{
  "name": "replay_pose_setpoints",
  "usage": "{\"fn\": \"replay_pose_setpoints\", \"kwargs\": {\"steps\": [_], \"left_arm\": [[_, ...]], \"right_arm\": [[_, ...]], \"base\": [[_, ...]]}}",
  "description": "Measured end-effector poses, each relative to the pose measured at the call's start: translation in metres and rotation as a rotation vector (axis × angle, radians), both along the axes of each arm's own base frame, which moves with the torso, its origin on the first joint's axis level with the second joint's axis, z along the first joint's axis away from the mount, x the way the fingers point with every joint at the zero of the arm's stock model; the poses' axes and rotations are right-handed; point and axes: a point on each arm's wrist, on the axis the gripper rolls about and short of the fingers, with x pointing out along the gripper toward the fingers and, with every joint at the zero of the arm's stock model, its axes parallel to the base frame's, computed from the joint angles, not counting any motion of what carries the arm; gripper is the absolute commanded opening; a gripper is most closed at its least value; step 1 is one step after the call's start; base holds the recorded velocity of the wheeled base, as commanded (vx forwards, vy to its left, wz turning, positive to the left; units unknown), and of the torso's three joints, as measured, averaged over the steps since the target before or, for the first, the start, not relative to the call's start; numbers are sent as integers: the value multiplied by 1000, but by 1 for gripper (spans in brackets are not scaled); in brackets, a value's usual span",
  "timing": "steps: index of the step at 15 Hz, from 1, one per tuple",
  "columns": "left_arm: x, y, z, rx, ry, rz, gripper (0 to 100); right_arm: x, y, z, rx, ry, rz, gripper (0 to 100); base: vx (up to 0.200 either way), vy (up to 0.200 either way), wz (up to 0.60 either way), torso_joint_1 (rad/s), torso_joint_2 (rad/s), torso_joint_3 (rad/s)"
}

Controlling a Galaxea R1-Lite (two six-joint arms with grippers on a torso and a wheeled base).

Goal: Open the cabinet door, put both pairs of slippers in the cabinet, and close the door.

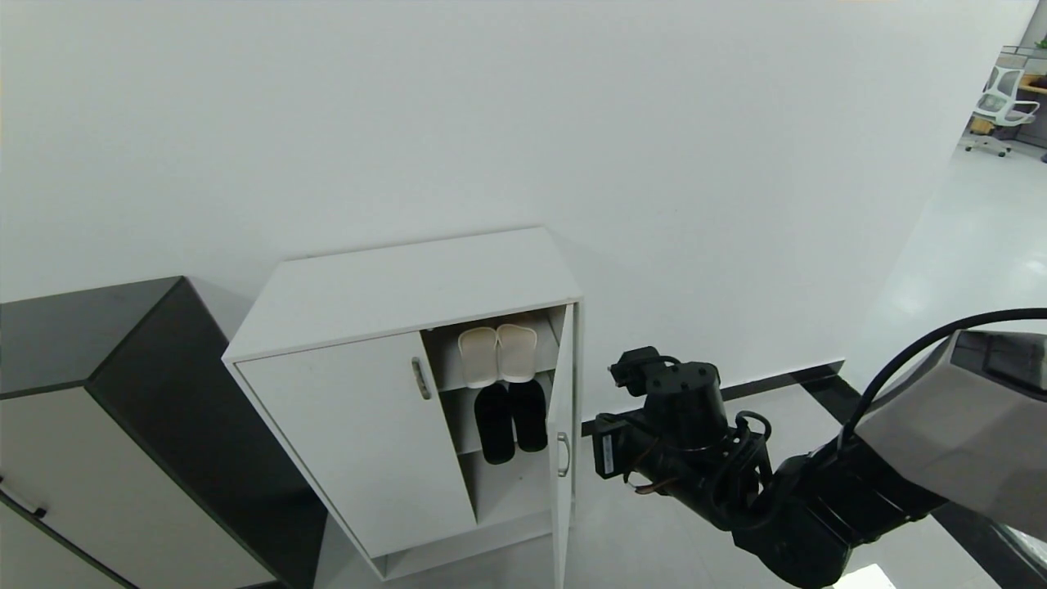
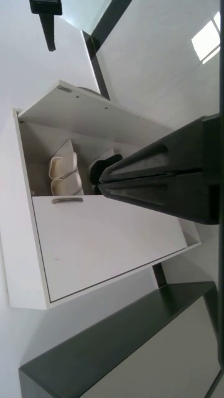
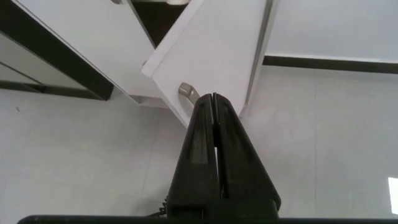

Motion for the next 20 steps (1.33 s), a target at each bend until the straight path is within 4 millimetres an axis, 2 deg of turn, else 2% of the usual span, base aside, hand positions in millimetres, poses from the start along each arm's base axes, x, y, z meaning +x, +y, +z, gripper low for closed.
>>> {"fn": "replay_pose_setpoints", "kwargs": {"steps": [6,12,15,17,20], "left_arm": [[0,0,0,-1,1,0,0],[0,0,0,0,0,1,0],[0,0,0,0,0,0,0],[0,0,0,0,1,0,0],[0,0,0,0,0,0,0]], "right_arm": [[-1,-1,-1,-4,2,-1,0],[2,-8,-1,-31,-54,15,0],[9,-30,-3,-82,-105,10,0],[9,-50,-7,-155,-62,10,0],[11,-65,0,-155,-64,-19,0]], "base": [[0,0,600,4,4,2],[0,0,0,0,0,0],[0,0,0,0,0,0],[0,0,0,0,0,0],[0,0,0,0,0,0]]}}
